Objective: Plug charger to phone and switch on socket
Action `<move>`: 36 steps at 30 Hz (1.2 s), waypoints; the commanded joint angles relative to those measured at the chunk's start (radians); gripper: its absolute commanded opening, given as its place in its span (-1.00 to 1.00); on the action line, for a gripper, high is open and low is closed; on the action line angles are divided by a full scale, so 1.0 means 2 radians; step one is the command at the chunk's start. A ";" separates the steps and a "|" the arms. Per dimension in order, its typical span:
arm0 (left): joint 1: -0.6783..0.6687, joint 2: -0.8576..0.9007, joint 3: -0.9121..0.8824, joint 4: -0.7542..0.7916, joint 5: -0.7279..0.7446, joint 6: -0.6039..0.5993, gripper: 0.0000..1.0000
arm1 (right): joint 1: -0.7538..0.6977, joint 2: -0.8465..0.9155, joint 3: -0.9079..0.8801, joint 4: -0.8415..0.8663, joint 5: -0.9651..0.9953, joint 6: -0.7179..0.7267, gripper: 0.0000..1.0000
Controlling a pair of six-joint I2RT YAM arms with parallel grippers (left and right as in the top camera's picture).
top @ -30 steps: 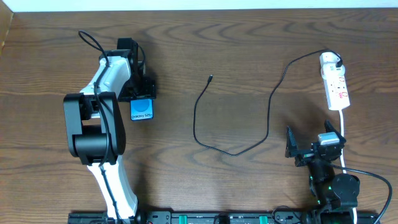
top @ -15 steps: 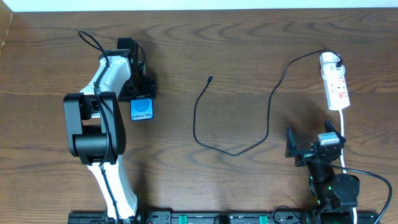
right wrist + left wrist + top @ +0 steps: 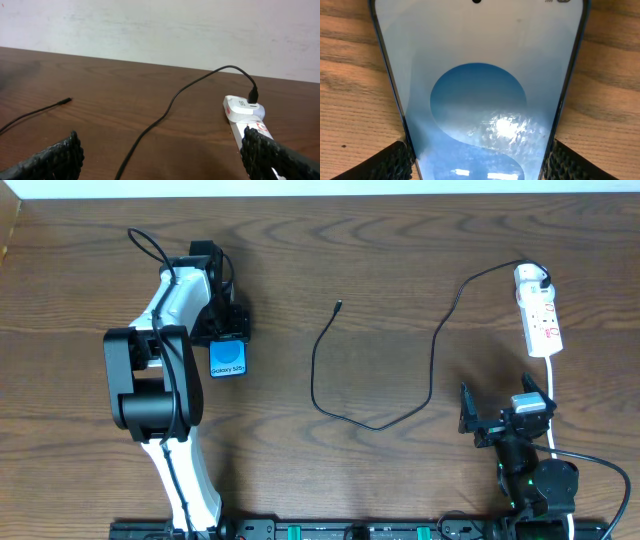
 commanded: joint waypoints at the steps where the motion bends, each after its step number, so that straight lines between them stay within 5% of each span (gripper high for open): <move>1: -0.003 -0.024 0.017 -0.005 -0.006 -0.003 0.47 | -0.002 0.000 -0.001 -0.002 0.002 0.007 0.99; 36: -0.003 -0.035 -0.103 0.084 0.017 -0.018 0.50 | -0.002 0.000 -0.001 -0.002 0.002 0.007 0.98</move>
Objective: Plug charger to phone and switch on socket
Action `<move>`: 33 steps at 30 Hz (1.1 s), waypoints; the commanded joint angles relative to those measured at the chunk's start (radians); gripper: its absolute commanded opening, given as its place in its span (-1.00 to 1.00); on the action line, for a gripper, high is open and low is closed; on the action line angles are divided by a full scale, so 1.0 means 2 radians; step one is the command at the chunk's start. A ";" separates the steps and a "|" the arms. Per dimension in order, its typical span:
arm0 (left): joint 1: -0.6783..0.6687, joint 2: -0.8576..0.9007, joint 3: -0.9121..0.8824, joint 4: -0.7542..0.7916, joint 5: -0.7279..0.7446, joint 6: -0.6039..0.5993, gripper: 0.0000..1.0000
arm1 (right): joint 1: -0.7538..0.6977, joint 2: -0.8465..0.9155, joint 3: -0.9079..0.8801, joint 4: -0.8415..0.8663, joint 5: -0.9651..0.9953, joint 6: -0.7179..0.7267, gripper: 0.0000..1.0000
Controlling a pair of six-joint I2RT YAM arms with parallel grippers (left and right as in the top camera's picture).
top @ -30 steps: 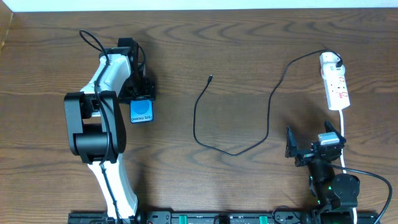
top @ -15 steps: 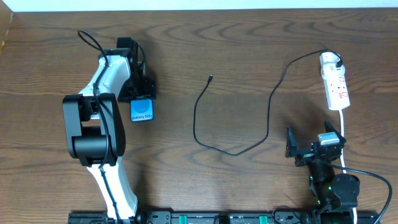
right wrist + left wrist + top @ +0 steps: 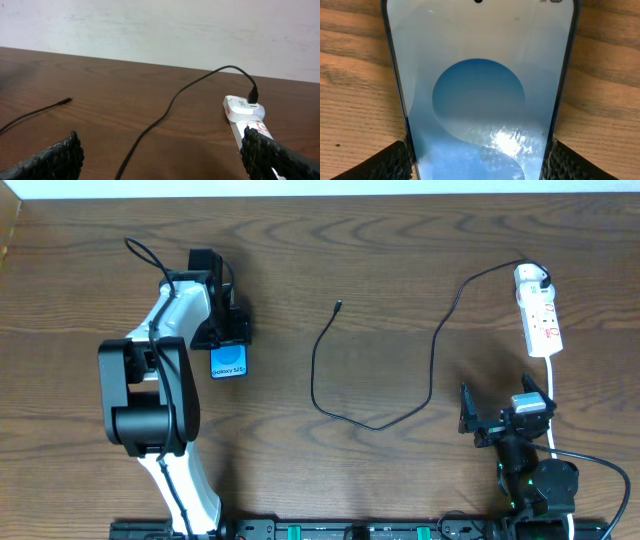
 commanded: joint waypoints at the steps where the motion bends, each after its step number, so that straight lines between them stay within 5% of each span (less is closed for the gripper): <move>1: -0.001 0.011 -0.026 0.004 0.013 -0.012 0.50 | -0.002 0.000 -0.001 -0.002 0.002 0.007 0.99; 18: -0.001 0.011 -0.029 0.014 0.014 -0.012 0.52 | -0.002 0.000 -0.001 -0.002 0.002 0.007 0.98; 33: -0.001 0.011 -0.029 0.029 0.014 -0.012 0.83 | -0.002 0.000 -0.001 -0.002 0.002 0.007 0.99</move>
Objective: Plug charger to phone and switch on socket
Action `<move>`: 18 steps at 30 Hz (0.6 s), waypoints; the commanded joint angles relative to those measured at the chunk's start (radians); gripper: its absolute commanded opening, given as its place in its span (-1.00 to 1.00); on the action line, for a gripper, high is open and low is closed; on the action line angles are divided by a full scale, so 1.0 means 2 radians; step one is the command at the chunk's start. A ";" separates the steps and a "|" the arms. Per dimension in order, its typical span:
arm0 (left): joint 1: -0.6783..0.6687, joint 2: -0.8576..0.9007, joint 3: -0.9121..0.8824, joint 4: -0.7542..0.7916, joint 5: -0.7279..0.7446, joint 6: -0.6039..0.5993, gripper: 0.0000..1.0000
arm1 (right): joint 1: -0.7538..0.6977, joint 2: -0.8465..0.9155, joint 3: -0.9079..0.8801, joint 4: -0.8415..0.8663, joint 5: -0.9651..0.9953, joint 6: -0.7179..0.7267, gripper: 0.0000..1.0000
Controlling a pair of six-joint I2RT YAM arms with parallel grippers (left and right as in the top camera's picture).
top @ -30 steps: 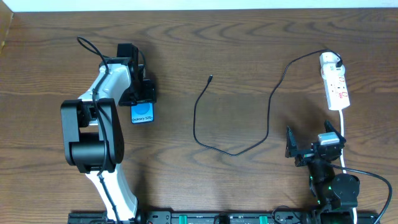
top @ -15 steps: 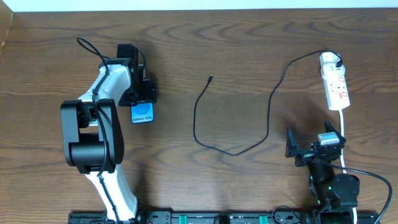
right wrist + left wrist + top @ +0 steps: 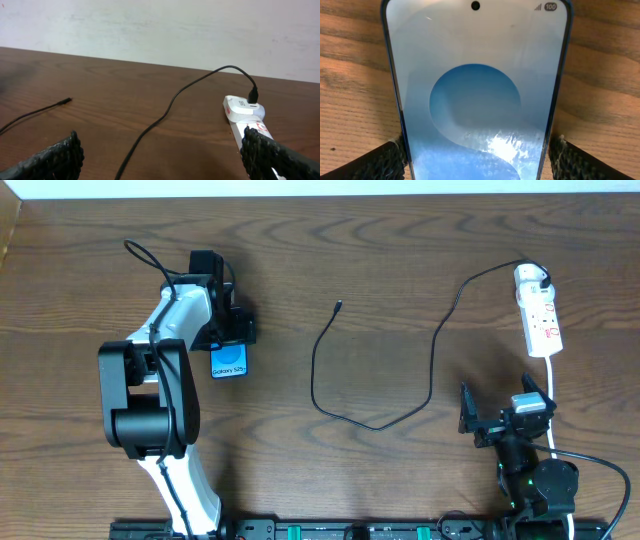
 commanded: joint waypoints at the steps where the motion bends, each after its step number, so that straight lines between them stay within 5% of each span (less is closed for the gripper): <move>1: 0.000 0.017 -0.016 0.006 0.014 -0.005 0.83 | -0.002 0.000 -0.001 -0.002 0.002 0.007 0.98; 18: 0.000 0.017 -0.017 0.005 0.014 -0.014 0.85 | -0.002 0.000 -0.001 -0.002 0.002 0.007 0.99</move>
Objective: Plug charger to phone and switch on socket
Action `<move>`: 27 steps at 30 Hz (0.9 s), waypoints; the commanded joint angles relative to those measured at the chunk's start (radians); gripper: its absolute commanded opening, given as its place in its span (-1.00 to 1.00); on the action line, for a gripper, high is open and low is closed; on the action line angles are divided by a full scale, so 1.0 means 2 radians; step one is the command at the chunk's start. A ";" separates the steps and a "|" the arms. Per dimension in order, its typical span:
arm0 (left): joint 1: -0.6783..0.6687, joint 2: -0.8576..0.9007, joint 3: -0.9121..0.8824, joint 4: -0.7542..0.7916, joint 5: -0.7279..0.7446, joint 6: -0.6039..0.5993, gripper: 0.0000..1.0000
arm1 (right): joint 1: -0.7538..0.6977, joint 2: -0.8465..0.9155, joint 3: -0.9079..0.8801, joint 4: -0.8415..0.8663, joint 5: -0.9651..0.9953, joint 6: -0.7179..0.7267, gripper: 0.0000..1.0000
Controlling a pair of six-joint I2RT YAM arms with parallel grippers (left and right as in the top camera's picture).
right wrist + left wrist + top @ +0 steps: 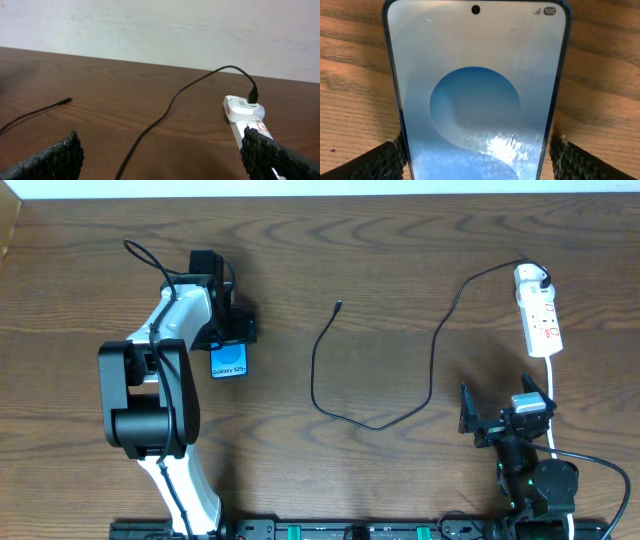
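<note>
A blue phone (228, 361) with a lit screen lies flat on the table at the left. My left gripper (229, 343) straddles its lower half. In the left wrist view the phone (477, 100) fills the frame. The fingertips (567, 157) stand at its two long edges, with a thin gap on the right side, so the gripper is open. The black charger cable (330, 405) snakes across the middle, and its free plug (339, 305) lies apart from the phone. Its other end is in the white power strip (538, 320). My right gripper (505, 418) rests open at the near right.
In the right wrist view the cable (150, 127) runs between the open fingers to the strip (245, 112), and the free plug (65, 101) lies far left. A pale wall stands behind the table's far edge. The strip's own white lead runs past the right arm.
In the left wrist view the phone's top edge sits a trifle lower. The right arm, cable and strip have not moved.
At first my left gripper's fingers pressed against the phone's edges. Then the gripper stood slightly farther up the table, still at the phone. By the last earlier moment the fingers stood wider, and more of the phone's top showed. The right arm stayed still.
</note>
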 commanded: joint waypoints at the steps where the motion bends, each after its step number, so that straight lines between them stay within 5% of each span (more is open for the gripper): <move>1: 0.000 0.017 -0.017 0.002 0.014 -0.010 0.85 | -0.002 0.000 -0.001 -0.002 0.002 0.007 0.99; 27: 0.000 0.017 -0.017 0.025 0.012 -0.010 0.87 | -0.002 0.000 -0.001 -0.002 0.002 0.007 0.98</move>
